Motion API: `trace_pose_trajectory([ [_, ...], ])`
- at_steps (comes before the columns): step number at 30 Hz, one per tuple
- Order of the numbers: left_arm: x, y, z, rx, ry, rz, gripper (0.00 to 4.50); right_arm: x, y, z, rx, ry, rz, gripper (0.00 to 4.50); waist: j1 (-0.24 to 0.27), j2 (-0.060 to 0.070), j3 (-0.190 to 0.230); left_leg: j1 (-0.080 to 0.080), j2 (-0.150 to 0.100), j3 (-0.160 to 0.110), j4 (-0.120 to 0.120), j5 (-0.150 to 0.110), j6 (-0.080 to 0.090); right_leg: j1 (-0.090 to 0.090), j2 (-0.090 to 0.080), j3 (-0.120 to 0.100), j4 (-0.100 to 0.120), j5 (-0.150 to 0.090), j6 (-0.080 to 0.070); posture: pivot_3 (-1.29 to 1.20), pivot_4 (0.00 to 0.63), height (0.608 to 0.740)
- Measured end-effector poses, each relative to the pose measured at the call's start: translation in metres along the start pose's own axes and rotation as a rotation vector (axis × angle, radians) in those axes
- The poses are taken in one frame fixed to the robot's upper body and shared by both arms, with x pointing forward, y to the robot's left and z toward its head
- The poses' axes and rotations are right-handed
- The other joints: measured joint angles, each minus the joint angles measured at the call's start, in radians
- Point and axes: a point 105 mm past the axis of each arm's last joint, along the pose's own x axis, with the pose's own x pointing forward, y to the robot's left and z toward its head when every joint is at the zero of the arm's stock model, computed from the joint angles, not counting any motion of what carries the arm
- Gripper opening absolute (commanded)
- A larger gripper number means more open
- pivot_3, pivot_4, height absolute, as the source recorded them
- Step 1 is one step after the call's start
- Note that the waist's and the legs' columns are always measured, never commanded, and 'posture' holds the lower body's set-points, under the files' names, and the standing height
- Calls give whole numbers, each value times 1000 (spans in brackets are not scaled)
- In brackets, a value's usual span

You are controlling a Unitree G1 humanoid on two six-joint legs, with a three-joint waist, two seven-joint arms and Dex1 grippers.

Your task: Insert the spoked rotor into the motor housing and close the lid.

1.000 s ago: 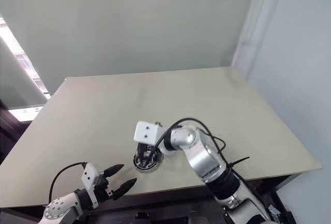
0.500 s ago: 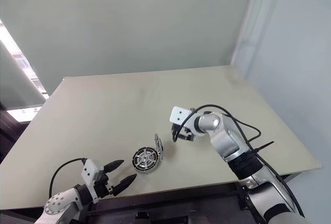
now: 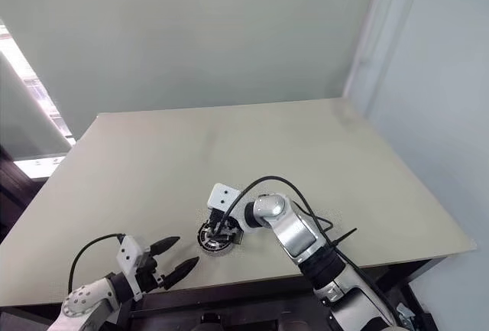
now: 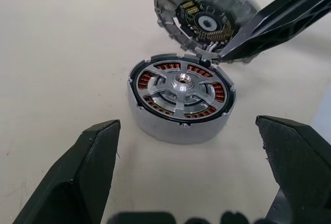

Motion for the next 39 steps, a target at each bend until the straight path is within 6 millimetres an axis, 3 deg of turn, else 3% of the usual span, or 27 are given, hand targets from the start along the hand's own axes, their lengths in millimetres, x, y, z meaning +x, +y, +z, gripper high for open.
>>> trace_pose_trajectory([
  [9,-3,0,-4,-10,10,12,4500,-8,-3,2,157,-92,61,4469,0,0,0,0,0,0,0,0,0,0,0,0,0,0,0,0,0,740],
  [15,-3,0,-3,-12,8,10,4500,-28,-3,29,320,-273,157,4469,0,0,0,0,0,0,0,0,0,0,0,0,0,0,0,0,0,740],
  [18,-1,0,-1,-16,3,6,3909,-39,-8,40,381,-349,168,4500,0,0,0,0,0,0,0,0,0,0,0,0,0,0,0,0,0,740],
  [22,-1,-3,1,-31,10,-5,2518,-58,-29,45,389,-407,96,4500,0,0,0,0,0,0,0,0,0,0,0,0,0,0,0,0,0,740],
  [26,-3,-3,0,-33,21,-8,1075,-70,-52,18,255,-285,-41,4500,0,0,0,0,0,1,0,0,0,0,0,0,0,0,0,0,0,740],
  [29,-2,-3,2,-33,20,-12,16,-57,-46,-9,241,-205,4,4500,-6,0,0,0,1,1,-1,0,0,0,1,0,0,0,0,0,0,740],
  [32,1,-2,9,-18,3,-19,16,-38,-28,-23,263,-191,101,4500,-5,1,0,0,2,1,-1,0,0,0,2,0,0,0,0,0,0,740],
  [39,1,-1,13,-5,-4,-20,16,-15,-15,-21,296,-236,182,4500,-1,1,1,0,1,1,1,0,0,1,1,1,0,1,2,0,0,740],
])
